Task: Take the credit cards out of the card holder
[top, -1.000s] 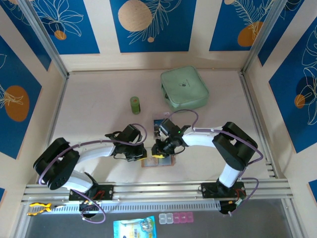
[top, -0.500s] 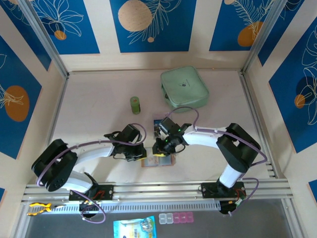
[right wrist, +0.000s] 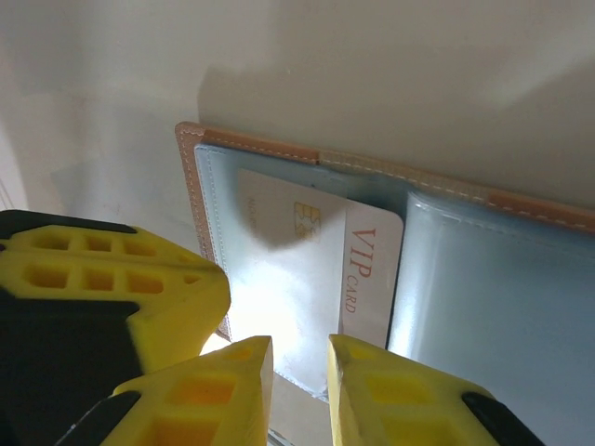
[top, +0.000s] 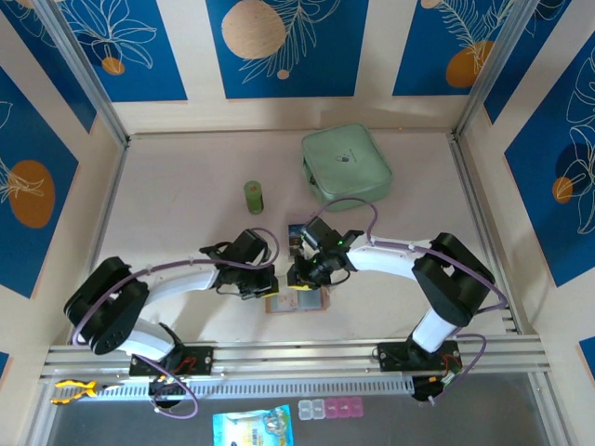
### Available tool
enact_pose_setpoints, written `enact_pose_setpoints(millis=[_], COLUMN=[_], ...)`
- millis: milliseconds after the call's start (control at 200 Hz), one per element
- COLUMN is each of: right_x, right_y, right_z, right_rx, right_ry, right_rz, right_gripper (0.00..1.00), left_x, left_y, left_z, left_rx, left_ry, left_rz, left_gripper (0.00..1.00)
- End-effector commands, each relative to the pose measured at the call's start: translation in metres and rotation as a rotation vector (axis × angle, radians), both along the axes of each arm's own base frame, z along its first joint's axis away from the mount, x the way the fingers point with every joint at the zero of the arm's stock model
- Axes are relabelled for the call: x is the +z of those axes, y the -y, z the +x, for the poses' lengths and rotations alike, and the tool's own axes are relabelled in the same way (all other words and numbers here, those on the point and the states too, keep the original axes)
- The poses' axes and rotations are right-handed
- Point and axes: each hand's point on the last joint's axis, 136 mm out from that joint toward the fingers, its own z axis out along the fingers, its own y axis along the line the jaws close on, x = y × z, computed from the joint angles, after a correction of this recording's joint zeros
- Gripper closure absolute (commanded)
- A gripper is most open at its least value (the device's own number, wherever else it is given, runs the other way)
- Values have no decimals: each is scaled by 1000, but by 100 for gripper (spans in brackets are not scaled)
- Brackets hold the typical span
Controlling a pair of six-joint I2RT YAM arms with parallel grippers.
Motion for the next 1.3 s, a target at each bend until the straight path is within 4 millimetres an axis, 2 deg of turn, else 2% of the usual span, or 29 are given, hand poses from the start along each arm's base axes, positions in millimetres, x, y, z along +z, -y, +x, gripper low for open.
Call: enact_pose_setpoints(millis=[0,275,495,670,830,1070,1295], right_x=[-4,-18,-28,-31,-27,-9,-19], right_y=[5,6,13,10,12,9,15], right_z=[-6,-8,-11,-13,-11,-8,-11], right_rx=[7,10,2,8,7,8,-3], right_ry=[-25,-58,-65,-78,-66,-34,-51], right_rz=[-4,-16,-59,-43,-57,3,-31], right_gripper=[76,75,72,72,71,70,70], left_x=[-7,-21,-25,-26,-27,-27,-26], left_y=[-2,-14,-16,-17,-18,-20,-19], left_z=[-5,-12,-13,-13,-14,-15,-14], left_rx=[-11,-7,-9,-8,-7,-8,-6], left_ry=[-21,-39,-52,-54,-58,-58,-55], left_rz=[22,75,94,102,106,112,108], left_gripper=[100,100,100,100,100,100,100])
